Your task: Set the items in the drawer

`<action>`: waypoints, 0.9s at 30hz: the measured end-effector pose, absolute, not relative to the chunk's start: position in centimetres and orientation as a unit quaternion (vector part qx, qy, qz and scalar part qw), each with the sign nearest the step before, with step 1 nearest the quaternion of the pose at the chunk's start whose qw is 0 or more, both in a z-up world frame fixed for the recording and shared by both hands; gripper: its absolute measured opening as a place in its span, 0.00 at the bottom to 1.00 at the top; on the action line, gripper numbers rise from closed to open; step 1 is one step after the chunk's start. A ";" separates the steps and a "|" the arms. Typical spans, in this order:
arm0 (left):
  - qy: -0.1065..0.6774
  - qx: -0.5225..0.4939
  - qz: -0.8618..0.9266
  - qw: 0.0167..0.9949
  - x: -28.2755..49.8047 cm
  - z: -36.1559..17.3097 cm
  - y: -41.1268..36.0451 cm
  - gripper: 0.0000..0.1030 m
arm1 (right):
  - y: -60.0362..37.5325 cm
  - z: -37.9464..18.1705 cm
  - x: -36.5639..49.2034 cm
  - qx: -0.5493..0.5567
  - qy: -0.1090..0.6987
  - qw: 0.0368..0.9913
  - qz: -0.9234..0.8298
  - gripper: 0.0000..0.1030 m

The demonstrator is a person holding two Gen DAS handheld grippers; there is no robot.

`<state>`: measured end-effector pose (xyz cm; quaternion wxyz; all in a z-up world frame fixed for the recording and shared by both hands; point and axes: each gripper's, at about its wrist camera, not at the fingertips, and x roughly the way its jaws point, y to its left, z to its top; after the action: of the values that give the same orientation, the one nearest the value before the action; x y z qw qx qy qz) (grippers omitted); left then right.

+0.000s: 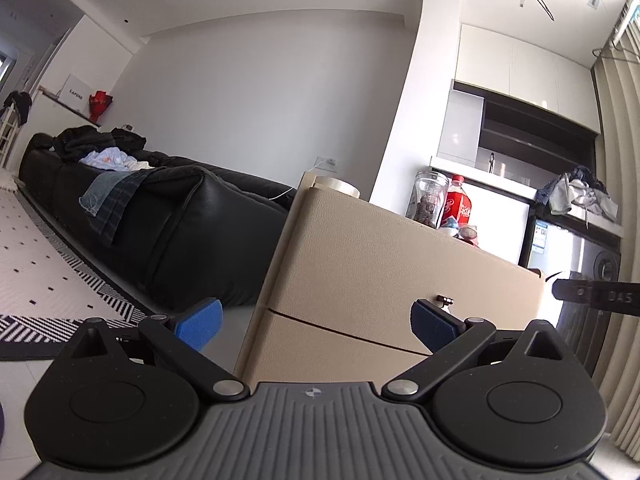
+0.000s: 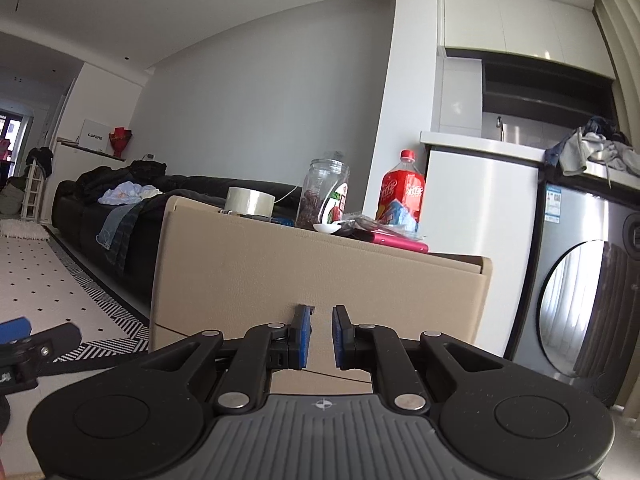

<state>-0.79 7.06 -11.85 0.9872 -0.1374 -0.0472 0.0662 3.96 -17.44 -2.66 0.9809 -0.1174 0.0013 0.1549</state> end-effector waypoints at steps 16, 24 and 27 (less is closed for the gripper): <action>0.026 -0.045 0.066 0.996 0.6 -12.3 0.1 1.00 | -21.5 -4.6 -0.8 -0.102 0.029 0.988 0.109 0.13; 0.042 -0.050 0.061 0.996 -0.2 -11.8 -0.8 1.00 | -21.9 -5.5 0.4 -0.073 0.054 0.992 0.090 0.13; 0.057 -0.078 0.058 0.994 -0.4 -11.9 -0.5 1.00 | -21.7 -6.0 0.9 -0.062 0.063 0.992 0.087 0.13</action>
<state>-0.41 -0.46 -11.89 0.9936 -0.0785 0.0565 0.0585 0.88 -21.74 -5.95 0.9923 -0.0622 0.0633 0.0868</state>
